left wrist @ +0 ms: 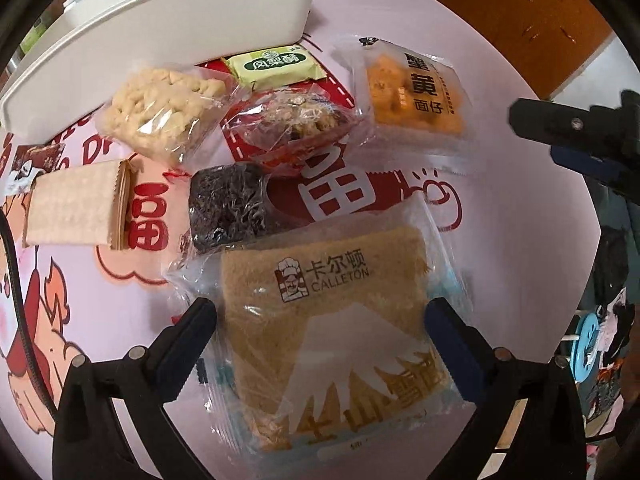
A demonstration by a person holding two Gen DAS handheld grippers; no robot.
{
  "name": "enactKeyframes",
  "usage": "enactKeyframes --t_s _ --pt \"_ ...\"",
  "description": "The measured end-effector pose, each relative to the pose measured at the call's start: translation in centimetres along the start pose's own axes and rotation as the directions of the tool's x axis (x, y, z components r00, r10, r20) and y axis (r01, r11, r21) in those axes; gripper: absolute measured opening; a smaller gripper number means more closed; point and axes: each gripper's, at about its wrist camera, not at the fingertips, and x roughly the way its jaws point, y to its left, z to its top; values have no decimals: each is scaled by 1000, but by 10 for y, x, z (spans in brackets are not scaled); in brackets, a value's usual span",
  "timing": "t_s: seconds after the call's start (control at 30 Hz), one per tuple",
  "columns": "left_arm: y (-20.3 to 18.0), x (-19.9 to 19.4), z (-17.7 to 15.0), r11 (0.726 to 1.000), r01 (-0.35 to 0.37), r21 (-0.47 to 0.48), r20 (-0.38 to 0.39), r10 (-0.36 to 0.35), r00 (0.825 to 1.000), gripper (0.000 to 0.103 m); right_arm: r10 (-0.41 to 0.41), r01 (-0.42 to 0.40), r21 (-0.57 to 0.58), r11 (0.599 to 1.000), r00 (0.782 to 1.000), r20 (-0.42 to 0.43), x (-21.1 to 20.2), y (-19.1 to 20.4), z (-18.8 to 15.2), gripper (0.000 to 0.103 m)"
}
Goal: Organize snacks
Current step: 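Grasp the Calleton bread bag with the left tool while the right grasps the crab-roe cracker bag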
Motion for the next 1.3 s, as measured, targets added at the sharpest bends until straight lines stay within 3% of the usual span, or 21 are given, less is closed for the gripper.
enactKeyframes --t_s 0.13,0.33,0.67,0.83,0.97,1.07,1.2,1.3 --pt "-2 3 4 999 -1 34 6 1 1000 103 17 -17 -21 1000 1000 -7 10 11 10 79" --pt "11 -1 9 998 9 67 -77 -4 997 103 14 -16 -33 999 999 -39 38 26 27 79" --pt "30 -2 9 998 2 70 -80 4 997 103 -95 90 -77 993 993 -71 72 43 39 89" --pt "24 2 14 994 -19 103 -80 28 996 103 -69 68 -11 998 988 -137 90 34 39 91" --pt "9 7 20 988 -57 145 -71 68 995 103 -92 88 -41 995 989 -115 85 38 39 83" --pt "9 8 22 989 -46 141 -75 57 996 102 -67 64 -27 998 992 -111 78 34 37 78" --pt "16 -2 23 992 -13 125 -70 22 997 91 -51 49 -23 999 993 -102 66 28 29 72" --pt "40 -22 23 997 34 68 -61 -30 998 71 -50 48 -26 999 994 -95 60 29 24 69"
